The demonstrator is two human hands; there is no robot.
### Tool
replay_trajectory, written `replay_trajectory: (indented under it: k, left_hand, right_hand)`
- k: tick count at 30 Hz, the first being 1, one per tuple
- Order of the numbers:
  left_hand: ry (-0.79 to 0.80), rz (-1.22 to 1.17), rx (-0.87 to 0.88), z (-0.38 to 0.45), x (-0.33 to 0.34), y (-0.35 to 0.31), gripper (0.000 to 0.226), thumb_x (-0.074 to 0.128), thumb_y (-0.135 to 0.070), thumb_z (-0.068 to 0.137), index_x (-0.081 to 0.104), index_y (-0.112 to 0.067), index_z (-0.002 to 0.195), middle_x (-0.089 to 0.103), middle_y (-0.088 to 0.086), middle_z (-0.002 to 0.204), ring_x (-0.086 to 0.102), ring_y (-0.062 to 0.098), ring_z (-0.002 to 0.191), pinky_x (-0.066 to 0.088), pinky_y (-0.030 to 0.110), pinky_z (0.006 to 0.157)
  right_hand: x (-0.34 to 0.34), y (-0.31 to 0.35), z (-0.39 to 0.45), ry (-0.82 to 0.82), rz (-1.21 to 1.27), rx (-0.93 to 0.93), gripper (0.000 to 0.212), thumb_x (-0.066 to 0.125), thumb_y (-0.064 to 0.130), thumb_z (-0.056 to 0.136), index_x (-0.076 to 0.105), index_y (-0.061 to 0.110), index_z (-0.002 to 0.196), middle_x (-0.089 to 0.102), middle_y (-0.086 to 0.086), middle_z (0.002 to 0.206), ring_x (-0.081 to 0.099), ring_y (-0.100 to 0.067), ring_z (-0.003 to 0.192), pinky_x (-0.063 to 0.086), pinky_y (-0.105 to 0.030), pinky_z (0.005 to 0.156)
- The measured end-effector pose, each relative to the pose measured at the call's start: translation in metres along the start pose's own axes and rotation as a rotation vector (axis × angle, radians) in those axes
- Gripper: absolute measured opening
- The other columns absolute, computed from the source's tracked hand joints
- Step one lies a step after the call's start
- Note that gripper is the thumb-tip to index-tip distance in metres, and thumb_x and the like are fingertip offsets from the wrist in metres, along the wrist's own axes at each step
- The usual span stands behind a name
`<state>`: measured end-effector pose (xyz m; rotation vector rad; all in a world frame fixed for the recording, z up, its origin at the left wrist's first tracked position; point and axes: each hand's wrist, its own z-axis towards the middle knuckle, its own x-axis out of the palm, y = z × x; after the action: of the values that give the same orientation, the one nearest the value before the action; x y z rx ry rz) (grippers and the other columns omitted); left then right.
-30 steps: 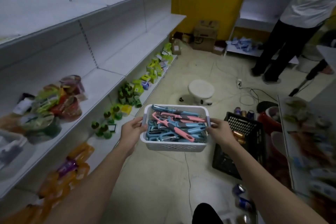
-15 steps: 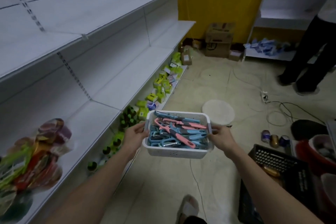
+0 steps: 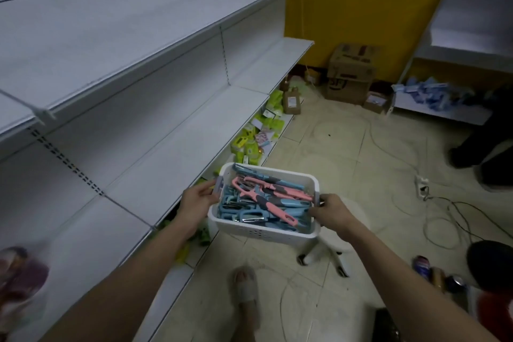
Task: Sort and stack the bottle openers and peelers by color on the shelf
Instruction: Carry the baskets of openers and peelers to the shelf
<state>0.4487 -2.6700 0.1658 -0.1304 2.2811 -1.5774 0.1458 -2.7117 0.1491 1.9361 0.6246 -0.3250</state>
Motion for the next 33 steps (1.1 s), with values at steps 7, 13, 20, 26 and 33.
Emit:
replay_trajectory:
  k: [7,13,20,26,33]
  left_hand:
    - [-0.012,-0.032,-0.012,0.136,0.021,-0.016,0.051,0.065,0.013,0.083,0.059,0.0,0.132,0.067,0.017,0.123,0.066,0.029,0.108,0.052,0.045,0.098]
    - [-0.026,-0.033,-0.027,0.266,0.048,-0.068,0.045,0.059,0.016,0.086,0.061,0.003,0.128,0.065,0.02,0.124,0.062,0.024,0.101,0.049,0.028,0.087]
    - [-0.179,-0.195,-0.04,0.364,0.078,-0.133,0.059,0.059,-0.015,0.098,0.033,-0.018,0.151,0.045,0.003,0.137,0.051,0.02,0.116,0.046,0.03,0.088]
    - [0.068,-0.36,-0.238,0.412,0.148,-0.131,0.064,0.072,-0.041,0.086,0.04,-0.031,0.14,0.058,0.003,0.13,0.06,0.023,0.109,0.06,0.045,0.075]
    - [0.035,-0.44,-0.3,0.507,0.212,-0.147,0.11,0.078,-0.02,0.084,-0.006,-0.047,0.15,0.045,-0.006,0.13,0.053,0.027,0.123,0.056,0.056,0.086]
  right_hand:
    - [-0.011,0.056,0.119,0.173,0.08,-0.044,0.019,0.051,0.002,0.096,0.048,0.021,0.095,0.062,-0.001,0.095,0.065,-0.01,0.079,0.055,-0.023,0.053]
    - [-0.01,0.093,0.23,0.113,0.245,0.076,0.033,0.056,0.006,0.095,0.036,0.005,0.122,0.056,-0.01,0.114,0.066,-0.019,0.089,0.057,-0.033,0.056]
    - [-0.025,0.159,0.342,-0.003,0.35,0.119,0.034,0.057,0.0,0.093,0.033,0.01,0.114,0.051,-0.004,0.102,0.063,-0.017,0.084,0.054,-0.031,0.048]
    - [-0.025,0.195,0.445,0.05,0.449,0.097,0.039,0.064,0.003,0.09,0.048,-0.002,0.125,0.065,-0.018,0.113,0.073,-0.03,0.086,0.06,-0.042,0.055]
    - [-0.019,0.225,0.579,0.153,0.426,0.063,0.015,0.058,-0.002,0.093,0.06,0.004,0.106,0.068,-0.018,0.098,0.069,-0.035,0.083,0.06,-0.039,0.051]
